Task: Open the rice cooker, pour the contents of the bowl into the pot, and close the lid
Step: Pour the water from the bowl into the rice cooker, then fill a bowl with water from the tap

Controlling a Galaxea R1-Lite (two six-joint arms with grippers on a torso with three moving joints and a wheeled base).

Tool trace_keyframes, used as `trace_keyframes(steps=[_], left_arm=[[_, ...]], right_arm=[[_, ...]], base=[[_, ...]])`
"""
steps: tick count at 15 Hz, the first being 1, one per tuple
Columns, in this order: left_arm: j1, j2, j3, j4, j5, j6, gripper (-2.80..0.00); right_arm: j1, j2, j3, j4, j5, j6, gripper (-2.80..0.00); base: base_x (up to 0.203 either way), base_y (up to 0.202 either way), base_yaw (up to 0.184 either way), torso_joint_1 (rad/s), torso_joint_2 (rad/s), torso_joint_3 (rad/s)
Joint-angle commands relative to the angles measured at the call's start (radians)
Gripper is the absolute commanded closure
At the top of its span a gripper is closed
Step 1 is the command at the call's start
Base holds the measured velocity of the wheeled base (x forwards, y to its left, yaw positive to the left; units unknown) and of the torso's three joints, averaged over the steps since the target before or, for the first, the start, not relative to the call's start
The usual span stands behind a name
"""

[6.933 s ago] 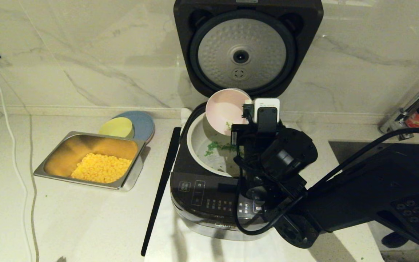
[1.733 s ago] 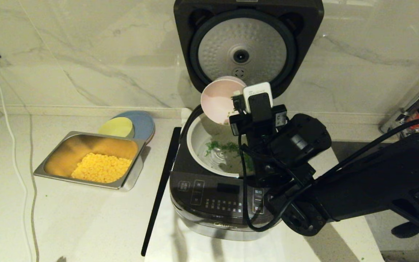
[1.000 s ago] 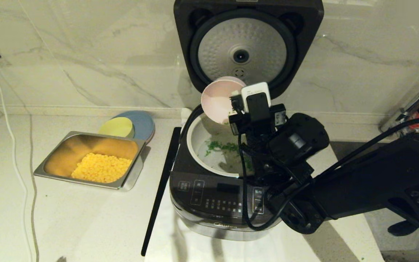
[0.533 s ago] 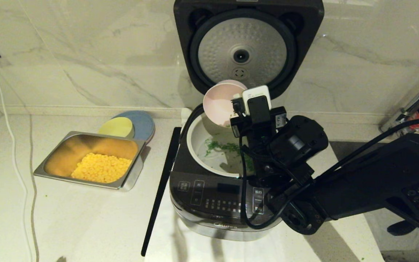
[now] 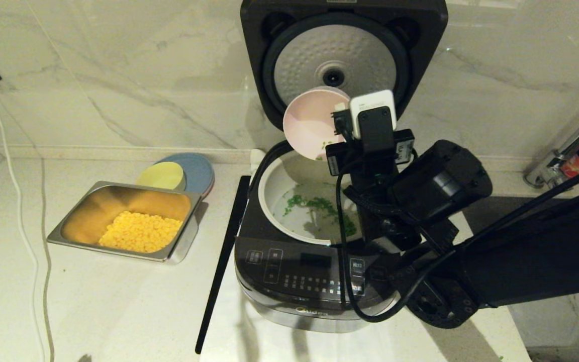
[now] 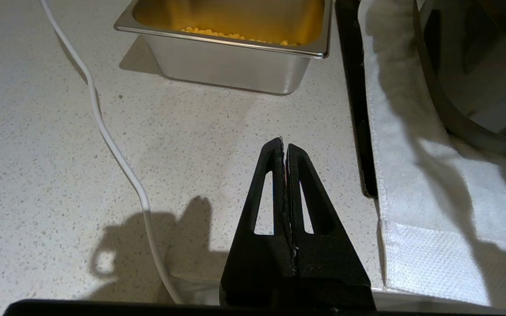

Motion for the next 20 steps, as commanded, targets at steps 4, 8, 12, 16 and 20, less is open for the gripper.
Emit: trace_keyframes(steps=[4, 8, 12, 16, 20], left_arm=[[0.0, -0.001, 0.009, -0.001, 0.001, 0.001, 0.0], [0.0, -0.001, 0.009, -0.001, 0.001, 0.001, 0.0], [0.0, -0.001, 0.009, -0.001, 0.001, 0.0, 0.0], [0.0, -0.001, 0.009, -0.001, 0.001, 0.0, 0.0], [0.0, -0.001, 0.009, -0.001, 0.001, 0.0, 0.0]], right_arm=[[0.019, -0.2, 0.058, 0.11, -0.035, -0.001, 0.0], [0.077, -0.346, 0.186, 0.265, -0.075, 0.017, 0.0], [0.136, -0.508, 0.329, 0.43, -0.1, 0.023, 0.0], [0.131, -0.719, 0.404, 0.755, -0.113, 0.148, 0.0], [0.036, -0.925, 0.414, 1.278, -0.039, 0.406, 0.0]], base=[[0.0, 0.0, 0.0, 0.0, 0.0, 0.0], [0.0, 0.0, 0.0, 0.0, 0.0, 0.0], [0.0, 0.0, 0.0, 0.0, 0.0, 0.0], [0.0, 0.0, 0.0, 0.0, 0.0, 0.0], [0.0, 0.0, 0.0, 0.0, 0.0, 0.0]])
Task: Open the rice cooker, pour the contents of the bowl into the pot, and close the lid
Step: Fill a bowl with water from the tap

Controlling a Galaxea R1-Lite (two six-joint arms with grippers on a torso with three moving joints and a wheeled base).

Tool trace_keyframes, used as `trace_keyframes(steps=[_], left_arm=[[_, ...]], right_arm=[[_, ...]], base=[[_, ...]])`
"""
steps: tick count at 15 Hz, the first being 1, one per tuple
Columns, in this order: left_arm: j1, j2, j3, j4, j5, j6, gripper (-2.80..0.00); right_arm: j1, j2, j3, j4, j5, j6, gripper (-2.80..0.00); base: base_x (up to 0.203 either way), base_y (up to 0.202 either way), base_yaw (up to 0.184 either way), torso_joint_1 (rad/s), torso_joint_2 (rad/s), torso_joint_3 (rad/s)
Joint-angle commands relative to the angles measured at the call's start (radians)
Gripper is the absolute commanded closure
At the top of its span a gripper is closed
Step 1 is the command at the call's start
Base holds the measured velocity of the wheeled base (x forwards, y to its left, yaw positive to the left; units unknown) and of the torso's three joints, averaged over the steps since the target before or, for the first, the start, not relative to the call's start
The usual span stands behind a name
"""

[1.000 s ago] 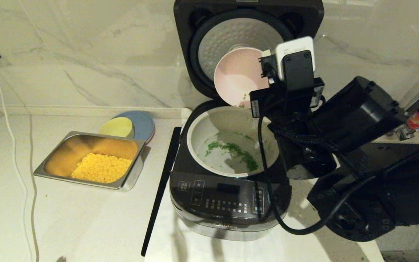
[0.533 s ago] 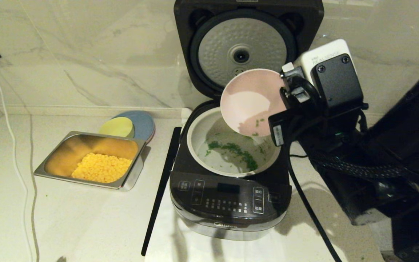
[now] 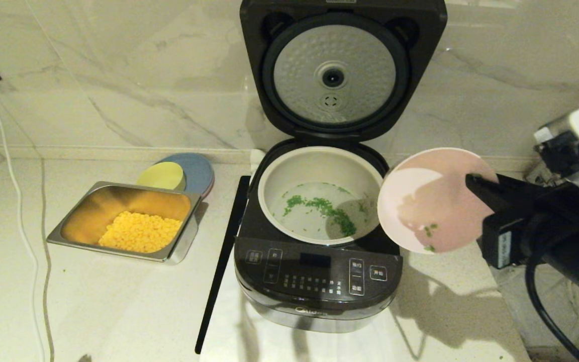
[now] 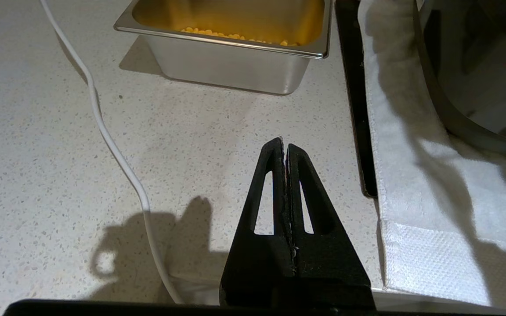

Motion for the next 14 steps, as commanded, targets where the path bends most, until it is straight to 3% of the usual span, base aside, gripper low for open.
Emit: trace_keyframes(steps=[1, 5, 10, 12, 14], left_arm=[[0.0, -0.001, 0.009, 0.0, 0.001, -0.001, 0.0], [0.0, -0.001, 0.009, 0.0, 0.001, 0.001, 0.0], [0.0, -0.001, 0.009, 0.0, 0.001, 0.001, 0.0], [0.0, -0.001, 0.009, 0.0, 0.001, 0.001, 0.0], [0.0, -0.001, 0.009, 0.0, 0.001, -0.001, 0.0]], right_arm=[[-0.122, -0.149, -0.006, 0.313, 0.095, 0.131, 0.0], [-0.485, -0.171, -0.022, 0.553, 0.41, 0.321, 0.0], [-1.092, -0.05, -0.063, 0.725, 0.86, 0.409, 0.0], [-1.295, 0.044, -0.083, 0.768, 1.005, 0.441, 0.0], [-1.482, 0.175, -0.101, 0.788, 1.091, 0.461, 0.0]], base=[[0.0, 0.0, 0.0, 0.0, 0.0, 0.0], [0.0, 0.0, 0.0, 0.0, 0.0, 0.0], [0.0, 0.0, 0.0, 0.0, 0.0, 0.0], [0.0, 0.0, 0.0, 0.0, 0.0, 0.0], [0.0, 0.0, 0.0, 0.0, 0.0, 0.0]])
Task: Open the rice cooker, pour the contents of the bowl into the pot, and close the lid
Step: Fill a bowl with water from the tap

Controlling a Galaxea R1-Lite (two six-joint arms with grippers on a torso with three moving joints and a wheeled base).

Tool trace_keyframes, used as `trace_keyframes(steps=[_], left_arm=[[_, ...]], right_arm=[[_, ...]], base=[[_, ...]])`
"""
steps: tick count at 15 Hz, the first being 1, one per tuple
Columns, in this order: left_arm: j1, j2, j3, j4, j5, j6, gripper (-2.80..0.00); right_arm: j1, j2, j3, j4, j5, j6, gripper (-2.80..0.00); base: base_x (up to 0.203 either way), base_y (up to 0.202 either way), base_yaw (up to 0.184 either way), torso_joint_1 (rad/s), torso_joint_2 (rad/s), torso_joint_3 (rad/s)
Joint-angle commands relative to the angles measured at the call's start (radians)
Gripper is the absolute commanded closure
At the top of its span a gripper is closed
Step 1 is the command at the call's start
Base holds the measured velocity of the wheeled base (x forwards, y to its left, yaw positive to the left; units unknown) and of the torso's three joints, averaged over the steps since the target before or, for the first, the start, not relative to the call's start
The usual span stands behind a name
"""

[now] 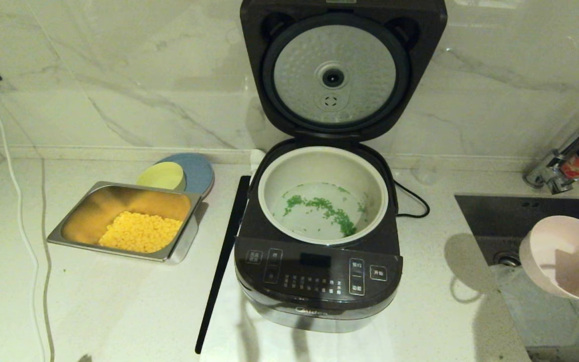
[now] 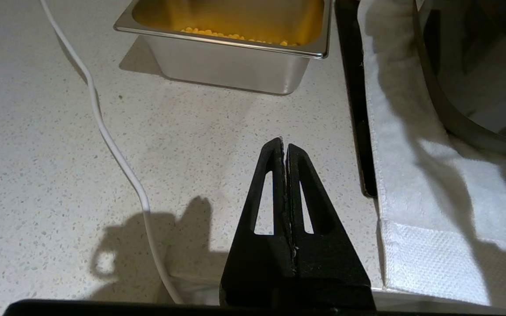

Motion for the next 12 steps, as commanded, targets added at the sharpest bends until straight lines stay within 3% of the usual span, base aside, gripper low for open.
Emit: trace_keyframes(steps=[1, 3, 6, 9, 12], left_arm=[[0.0, -0.001, 0.009, 0.0, 0.0, -0.001, 0.0], [0.0, -0.001, 0.009, 0.0, 0.0, 0.001, 0.0], [0.0, -0.001, 0.009, 0.0, 0.0, -0.001, 0.0], [0.0, -0.001, 0.009, 0.0, 0.0, 0.001, 0.0], [0.0, -0.001, 0.009, 0.0, 0.0, -0.001, 0.0]], right_arm=[[-0.232, 0.206, -0.027, 0.014, 0.089, 0.016, 0.0], [-0.412, 0.345, -0.08, 0.02, 0.152, 0.025, 0.0], [-0.615, 0.521, -0.188, 0.015, 0.203, 0.024, 0.0], [-0.72, 0.661, -0.298, -0.017, 0.215, 0.022, 0.0], [-0.758, 0.754, -0.402, -0.03, 0.215, 0.031, 0.0]], base=[[0.0, 0.0, 0.0, 0.0, 0.0, 0.0], [0.0, 0.0, 0.0, 0.0, 0.0, 0.0], [0.0, 0.0, 0.0, 0.0, 0.0, 0.0], [0.0, 0.0, 0.0, 0.0, 0.0, 0.0], [0.0, 0.0, 0.0, 0.0, 0.0, 0.0]])
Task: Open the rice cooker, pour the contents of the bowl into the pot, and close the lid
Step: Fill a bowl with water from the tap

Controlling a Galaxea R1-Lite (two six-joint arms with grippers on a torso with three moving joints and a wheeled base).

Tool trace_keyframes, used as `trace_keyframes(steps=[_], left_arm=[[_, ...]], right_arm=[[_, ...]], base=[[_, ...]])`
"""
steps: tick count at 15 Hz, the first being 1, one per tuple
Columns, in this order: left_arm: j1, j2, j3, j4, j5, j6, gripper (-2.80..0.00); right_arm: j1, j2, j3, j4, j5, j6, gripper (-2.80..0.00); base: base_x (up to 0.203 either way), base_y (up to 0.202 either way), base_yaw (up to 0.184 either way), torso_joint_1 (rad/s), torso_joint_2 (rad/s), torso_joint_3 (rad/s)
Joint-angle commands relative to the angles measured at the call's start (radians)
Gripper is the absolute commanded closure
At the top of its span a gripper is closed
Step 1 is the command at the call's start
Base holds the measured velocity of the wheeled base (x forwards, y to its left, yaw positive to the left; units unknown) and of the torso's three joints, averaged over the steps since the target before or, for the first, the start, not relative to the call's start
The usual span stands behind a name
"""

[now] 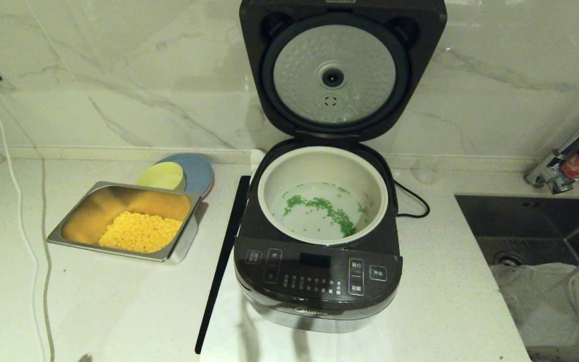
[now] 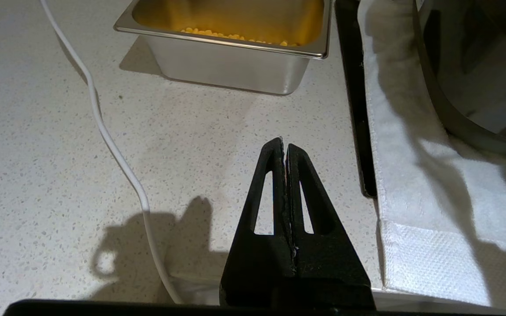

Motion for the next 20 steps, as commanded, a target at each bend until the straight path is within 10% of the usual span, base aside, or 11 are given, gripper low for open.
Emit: trace_keyframes(steps=[1, 20], left_arm=[[0.0, -0.001, 0.009, 0.0, 0.0, -0.001, 0.0], [0.0, -0.001, 0.009, 0.0, 0.0, 0.0, 0.0]], right_arm=[[-0.021, 0.117, -0.076, -0.007, 0.002, 0.011, 0.0], [0.211, 0.263, -0.332, -0.094, -0.13, 0.242, 0.0]], base=[[0.0, 0.0, 0.0, 0.0, 0.0, 0.0], [0.0, 0.0, 0.0, 0.0, 0.0, 0.0]])
